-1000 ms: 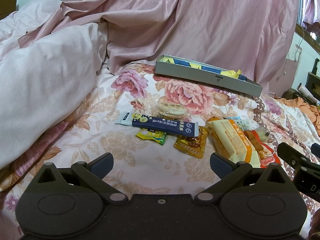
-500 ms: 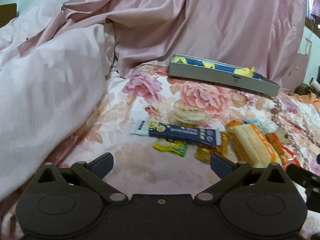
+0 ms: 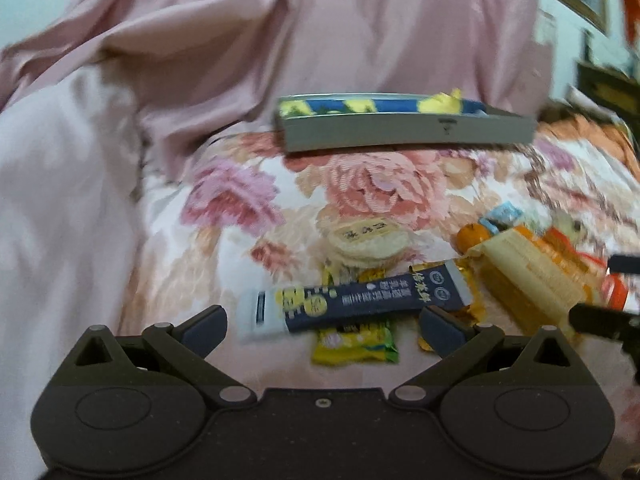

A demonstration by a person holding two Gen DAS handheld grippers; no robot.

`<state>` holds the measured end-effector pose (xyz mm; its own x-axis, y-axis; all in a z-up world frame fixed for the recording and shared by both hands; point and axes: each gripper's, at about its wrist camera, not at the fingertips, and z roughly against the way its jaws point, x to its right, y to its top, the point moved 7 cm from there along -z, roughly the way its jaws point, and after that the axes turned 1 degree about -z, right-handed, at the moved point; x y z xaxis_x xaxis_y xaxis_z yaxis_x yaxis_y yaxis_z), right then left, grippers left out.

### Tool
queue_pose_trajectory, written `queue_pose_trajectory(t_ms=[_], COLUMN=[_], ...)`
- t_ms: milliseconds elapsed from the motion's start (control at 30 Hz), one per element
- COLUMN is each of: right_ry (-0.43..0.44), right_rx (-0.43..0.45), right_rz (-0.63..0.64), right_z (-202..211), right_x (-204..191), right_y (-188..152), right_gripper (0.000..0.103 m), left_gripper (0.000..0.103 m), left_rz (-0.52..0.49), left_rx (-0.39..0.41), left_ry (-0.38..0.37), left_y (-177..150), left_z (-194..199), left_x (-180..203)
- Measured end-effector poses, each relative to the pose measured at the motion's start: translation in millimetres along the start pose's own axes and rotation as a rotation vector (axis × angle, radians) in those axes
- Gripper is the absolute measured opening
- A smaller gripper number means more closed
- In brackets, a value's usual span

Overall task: Organize snacks
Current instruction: 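Lower the left tool and grasp the dark blue Ca Se sachet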

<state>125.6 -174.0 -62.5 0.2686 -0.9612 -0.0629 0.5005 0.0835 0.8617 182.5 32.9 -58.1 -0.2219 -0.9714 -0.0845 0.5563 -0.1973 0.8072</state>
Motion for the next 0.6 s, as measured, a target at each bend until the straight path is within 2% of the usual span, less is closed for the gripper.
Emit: queue_pose_trajectory(t_ms=[167, 367, 600], right_ry=[0.001, -0.002, 0.012], right_rx=[-0.006, -0.021, -0.016], right_rz=[-0.010, 0.002, 0.014], right_z=[-11, -22, -26], right_x=[5, 5, 3], right_y=[-2, -7, -10], right_gripper=[0.097, 0.090, 0.089], left_gripper=[0.102, 0.102, 0.102], left_rz=[-0.147, -0.348, -0.438], left_rx=[-0.008, -0.092, -0.171], left_ry=[-0.047, -0.214, -0.356], left_y=[7, 5, 15], left_z=[-24, -53, -78], left_x=[-3, 5, 14])
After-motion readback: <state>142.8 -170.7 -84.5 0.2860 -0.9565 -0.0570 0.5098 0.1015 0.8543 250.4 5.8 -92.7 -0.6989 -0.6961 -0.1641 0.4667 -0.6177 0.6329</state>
